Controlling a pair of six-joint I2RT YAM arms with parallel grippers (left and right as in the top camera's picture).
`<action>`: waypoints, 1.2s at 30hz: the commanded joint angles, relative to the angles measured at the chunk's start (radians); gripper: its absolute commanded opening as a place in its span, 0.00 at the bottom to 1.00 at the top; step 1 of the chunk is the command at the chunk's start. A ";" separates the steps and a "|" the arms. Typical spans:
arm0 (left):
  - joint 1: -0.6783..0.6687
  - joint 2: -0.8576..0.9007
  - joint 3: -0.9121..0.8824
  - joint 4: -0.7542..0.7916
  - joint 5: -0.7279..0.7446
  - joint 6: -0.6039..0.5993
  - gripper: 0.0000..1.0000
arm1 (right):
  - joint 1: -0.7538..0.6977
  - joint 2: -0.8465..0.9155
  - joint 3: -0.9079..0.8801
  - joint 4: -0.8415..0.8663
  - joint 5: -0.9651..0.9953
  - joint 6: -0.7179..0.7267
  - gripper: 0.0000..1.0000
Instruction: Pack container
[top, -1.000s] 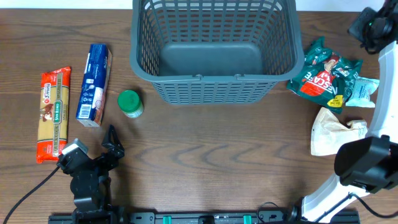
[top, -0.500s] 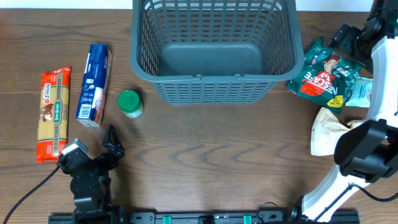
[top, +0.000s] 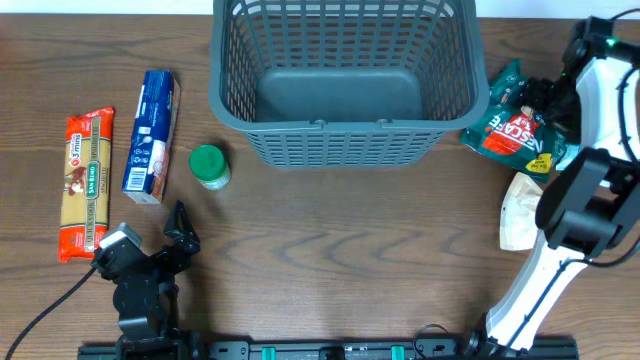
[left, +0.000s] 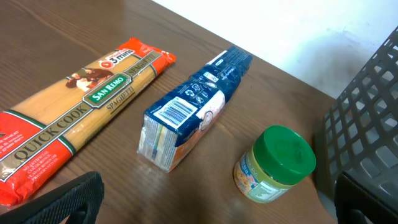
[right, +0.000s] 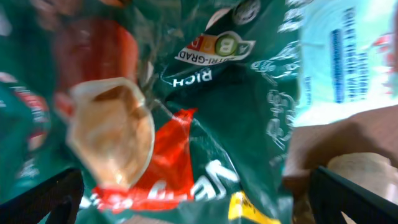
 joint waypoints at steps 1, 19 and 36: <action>0.005 -0.006 -0.021 -0.005 -0.004 -0.005 0.98 | -0.004 0.046 0.000 0.013 -0.034 -0.037 0.99; 0.005 -0.006 -0.021 -0.005 -0.004 -0.005 0.99 | 0.003 0.174 -0.026 0.076 -0.146 -0.155 0.99; 0.005 -0.006 -0.021 -0.005 -0.004 -0.005 0.99 | 0.011 0.174 -0.253 0.219 -0.181 -0.180 0.97</action>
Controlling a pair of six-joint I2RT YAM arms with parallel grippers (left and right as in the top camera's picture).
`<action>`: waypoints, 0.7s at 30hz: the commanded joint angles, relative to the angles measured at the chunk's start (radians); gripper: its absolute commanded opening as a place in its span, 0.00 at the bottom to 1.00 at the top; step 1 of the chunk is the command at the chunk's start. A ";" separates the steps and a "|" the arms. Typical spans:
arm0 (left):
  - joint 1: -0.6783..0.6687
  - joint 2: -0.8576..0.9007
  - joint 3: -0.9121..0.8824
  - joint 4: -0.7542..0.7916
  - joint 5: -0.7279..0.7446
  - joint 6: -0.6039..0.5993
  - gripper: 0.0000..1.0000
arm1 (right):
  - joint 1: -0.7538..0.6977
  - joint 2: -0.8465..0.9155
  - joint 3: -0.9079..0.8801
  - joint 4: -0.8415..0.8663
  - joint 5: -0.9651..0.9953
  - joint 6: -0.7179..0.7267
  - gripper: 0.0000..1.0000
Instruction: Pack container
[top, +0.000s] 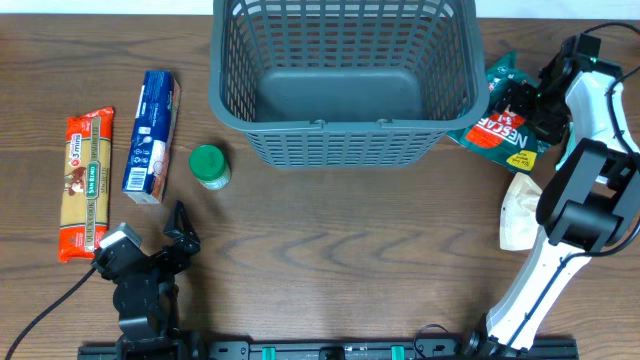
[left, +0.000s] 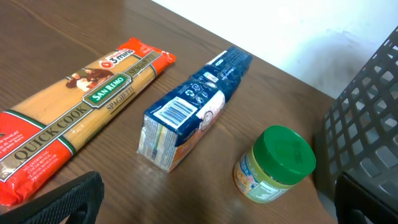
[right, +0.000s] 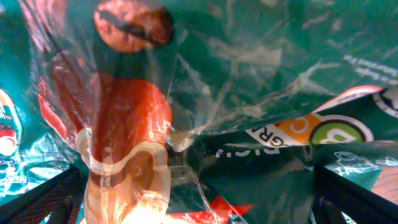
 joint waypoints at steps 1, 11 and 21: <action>0.005 -0.006 -0.021 -0.005 -0.004 -0.005 0.99 | 0.021 0.129 -0.108 -0.018 0.056 -0.040 0.84; 0.005 -0.006 -0.021 -0.005 -0.004 -0.005 0.99 | 0.010 0.129 -0.108 -0.021 0.047 -0.099 0.01; 0.005 -0.006 -0.021 -0.005 -0.004 -0.005 0.99 | 0.012 0.017 -0.099 -0.011 0.043 -0.090 0.01</action>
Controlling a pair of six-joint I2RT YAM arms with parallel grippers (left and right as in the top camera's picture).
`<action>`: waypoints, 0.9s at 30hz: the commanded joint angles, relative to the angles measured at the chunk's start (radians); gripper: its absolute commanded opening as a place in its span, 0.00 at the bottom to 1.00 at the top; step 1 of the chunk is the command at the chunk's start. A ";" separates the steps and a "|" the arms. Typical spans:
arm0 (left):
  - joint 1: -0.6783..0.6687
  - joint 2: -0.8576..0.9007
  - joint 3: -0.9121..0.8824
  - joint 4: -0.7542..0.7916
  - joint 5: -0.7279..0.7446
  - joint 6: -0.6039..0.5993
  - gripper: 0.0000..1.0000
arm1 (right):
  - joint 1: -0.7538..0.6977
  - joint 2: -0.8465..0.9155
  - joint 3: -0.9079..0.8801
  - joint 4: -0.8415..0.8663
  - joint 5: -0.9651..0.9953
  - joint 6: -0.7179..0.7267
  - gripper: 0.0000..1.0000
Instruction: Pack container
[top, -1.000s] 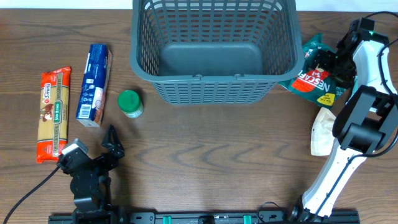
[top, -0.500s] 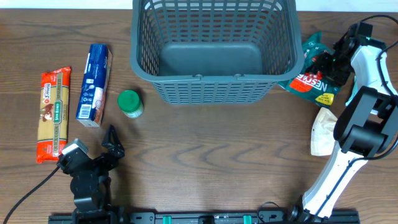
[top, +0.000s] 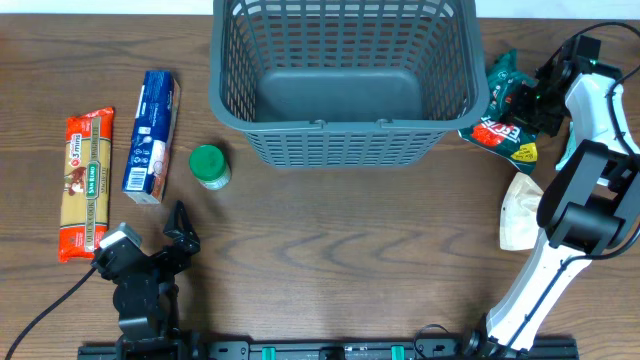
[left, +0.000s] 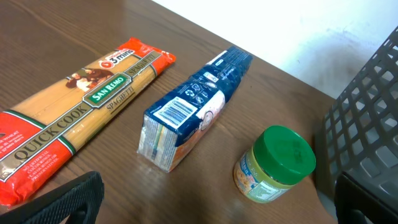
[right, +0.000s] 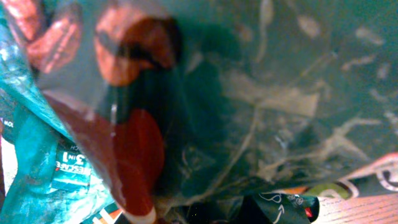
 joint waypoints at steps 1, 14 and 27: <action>0.005 -0.006 -0.021 -0.005 -0.004 -0.005 0.99 | 0.012 0.022 -0.066 -0.024 0.068 -0.034 0.02; 0.005 -0.006 -0.021 -0.005 -0.004 -0.005 0.98 | 0.013 -0.416 -0.043 0.037 0.093 0.008 0.01; 0.005 -0.006 -0.021 -0.005 -0.004 -0.005 0.99 | 0.056 -0.729 0.053 0.031 0.091 -0.024 0.01</action>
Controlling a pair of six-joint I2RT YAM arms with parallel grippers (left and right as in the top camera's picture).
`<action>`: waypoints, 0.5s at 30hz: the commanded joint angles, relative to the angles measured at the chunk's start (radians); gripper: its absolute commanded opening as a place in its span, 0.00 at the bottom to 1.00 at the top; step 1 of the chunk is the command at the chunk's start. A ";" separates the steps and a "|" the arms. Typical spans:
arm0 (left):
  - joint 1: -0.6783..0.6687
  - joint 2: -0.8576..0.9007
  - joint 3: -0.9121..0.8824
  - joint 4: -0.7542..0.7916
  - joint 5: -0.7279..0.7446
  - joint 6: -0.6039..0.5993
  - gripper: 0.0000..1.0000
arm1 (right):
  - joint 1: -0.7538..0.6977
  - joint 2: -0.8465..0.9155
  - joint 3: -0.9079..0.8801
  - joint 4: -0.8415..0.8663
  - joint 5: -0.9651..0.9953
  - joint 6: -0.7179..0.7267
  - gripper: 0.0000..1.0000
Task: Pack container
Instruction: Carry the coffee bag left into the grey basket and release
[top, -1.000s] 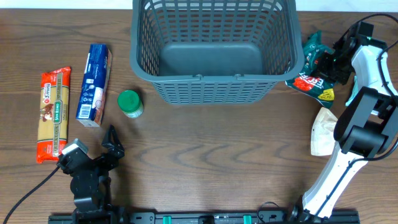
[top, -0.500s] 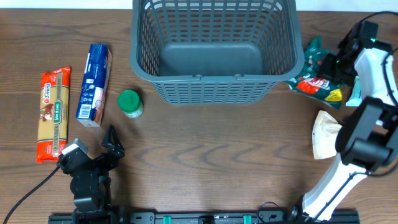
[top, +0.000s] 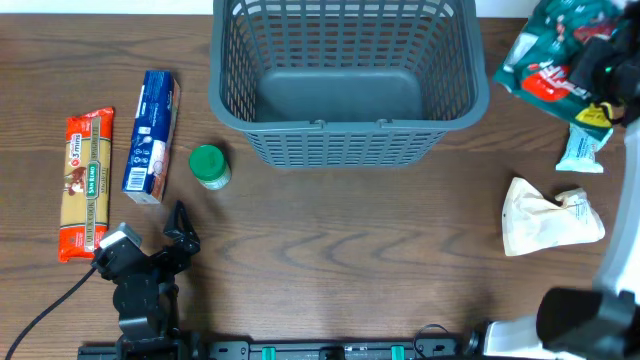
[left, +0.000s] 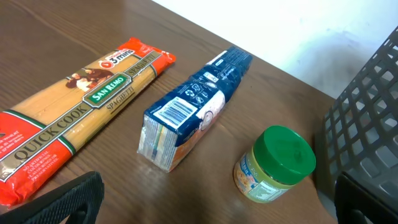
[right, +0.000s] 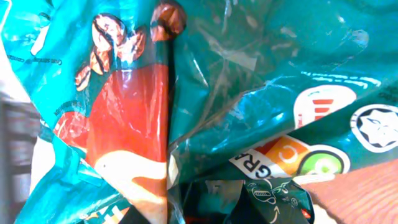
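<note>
The grey plastic basket (top: 345, 75) stands at the back middle of the table, with nothing in it. My right gripper (top: 600, 62) is shut on the green Nescafe bag (top: 553, 50), held up in the air right of the basket. The crumpled bag (right: 249, 81) fills the right wrist view and hides the fingers. My left gripper (top: 180, 228) rests open near the front left edge, its fingers (left: 62, 199) wide apart. Ahead of it lie a spaghetti pack (left: 74, 118), a blue box (left: 189, 106) and a green-lidded jar (left: 277, 163).
A light blue packet (top: 580, 150) lies on the table under the raised bag. A crumpled white paper bag (top: 545, 215) lies in front of it at the right. The spaghetti (top: 85, 180), the box (top: 150, 135) and the jar (top: 210, 167) sit left of the basket.
The green bag has gone from the table beside the basket's right wall to up in the air in my right gripper. A light blue packet now shows where it lay. The left arm is unchanged.
The green bag lay right of the basket with my right gripper over it. Then the gripper was down at the bag, which shifted and bunched up against the basket. Now it hangs lifted in the gripper. The left gripper stayed open and still throughout.
</note>
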 joint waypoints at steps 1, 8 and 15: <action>0.005 -0.006 -0.021 -0.005 -0.004 -0.005 0.98 | 0.045 -0.103 0.067 0.036 -0.015 -0.048 0.01; 0.005 -0.006 -0.021 -0.005 -0.004 -0.005 0.99 | 0.205 -0.183 0.073 0.066 -0.016 -0.157 0.01; 0.005 -0.006 -0.021 -0.005 -0.004 -0.005 0.99 | 0.444 -0.192 0.073 0.092 -0.012 -0.218 0.01</action>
